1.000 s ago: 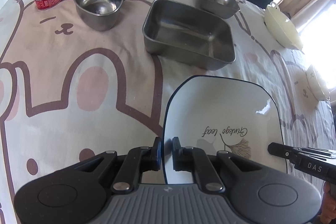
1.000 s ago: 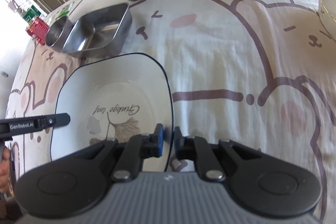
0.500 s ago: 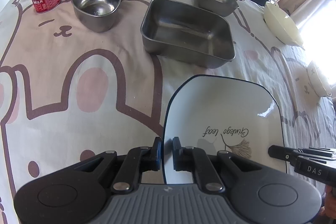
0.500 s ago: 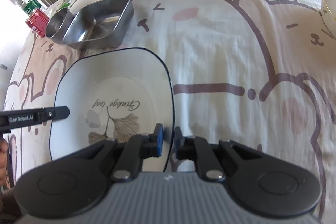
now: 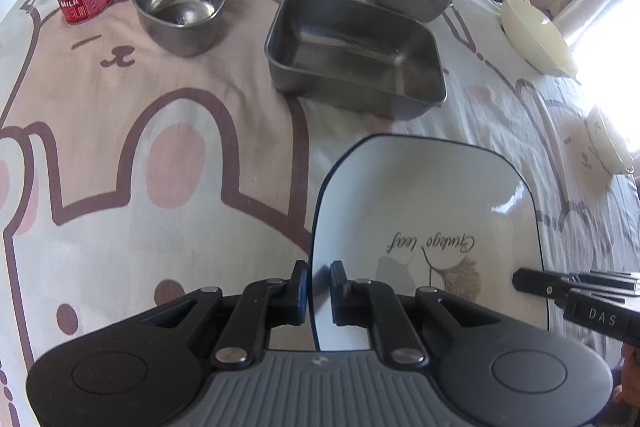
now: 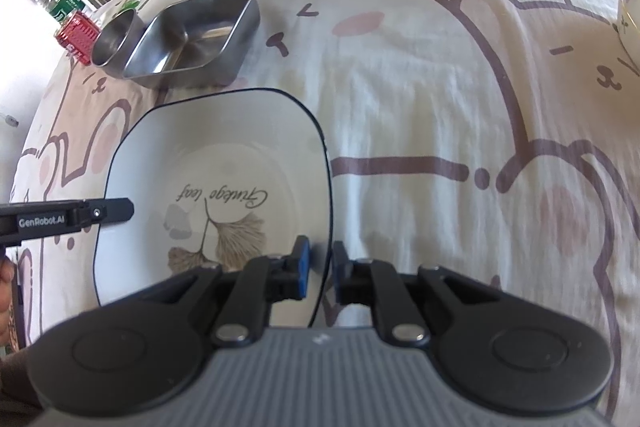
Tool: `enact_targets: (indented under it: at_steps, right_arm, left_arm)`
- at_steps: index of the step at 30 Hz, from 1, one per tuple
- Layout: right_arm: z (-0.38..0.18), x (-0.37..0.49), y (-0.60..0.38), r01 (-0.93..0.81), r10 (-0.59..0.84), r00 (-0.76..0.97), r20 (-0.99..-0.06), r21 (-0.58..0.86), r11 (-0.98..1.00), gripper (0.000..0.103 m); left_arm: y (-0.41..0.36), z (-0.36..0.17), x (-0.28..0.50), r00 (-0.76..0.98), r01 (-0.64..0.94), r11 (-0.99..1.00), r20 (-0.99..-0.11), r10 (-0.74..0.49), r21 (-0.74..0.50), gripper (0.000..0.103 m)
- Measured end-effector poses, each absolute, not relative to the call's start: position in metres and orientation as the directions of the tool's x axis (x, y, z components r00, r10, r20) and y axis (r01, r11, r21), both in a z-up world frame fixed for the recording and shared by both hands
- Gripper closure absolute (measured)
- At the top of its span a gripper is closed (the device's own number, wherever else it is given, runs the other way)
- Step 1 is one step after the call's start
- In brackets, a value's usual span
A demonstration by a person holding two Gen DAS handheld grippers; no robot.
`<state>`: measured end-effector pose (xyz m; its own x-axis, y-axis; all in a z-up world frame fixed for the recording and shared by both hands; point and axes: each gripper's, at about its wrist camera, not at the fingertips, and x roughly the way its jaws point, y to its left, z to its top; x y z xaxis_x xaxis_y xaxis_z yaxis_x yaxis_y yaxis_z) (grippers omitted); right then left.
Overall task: Organize plates and bowls
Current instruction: 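Lift and carry the white plate with both tools toward the steel trays, then lower the plate onto the tablecloth and open both tools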
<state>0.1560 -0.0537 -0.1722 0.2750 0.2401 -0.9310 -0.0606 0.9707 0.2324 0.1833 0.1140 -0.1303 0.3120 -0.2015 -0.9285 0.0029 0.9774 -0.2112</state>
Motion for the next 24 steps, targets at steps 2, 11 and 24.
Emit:
enact_targets:
  at_steps: [2,11,24]
  right_arm:
    - [-0.171,0.156,-0.054,-0.064,0.234,0.281,-0.931,0.225,0.972,0.088]
    - [-0.167,0.153,-0.052,-0.067,0.206,0.291,-0.934,0.195,0.978,0.070]
    - [-0.150,0.138,-0.059,-0.092,0.218,0.351,-0.911,0.198,0.976,0.020]
  left_arm:
    - [0.114,-0.130,0.181,0.310,0.009,0.978,-0.930,-0.200,-0.207,0.088]
    - [0.116,-0.130,0.172,0.278,0.003,0.981,-0.942,-0.189,-0.196,0.062]
    - [0.109,-0.113,0.151,0.313,0.052,0.990,-0.939,-0.139,-0.129,0.005]
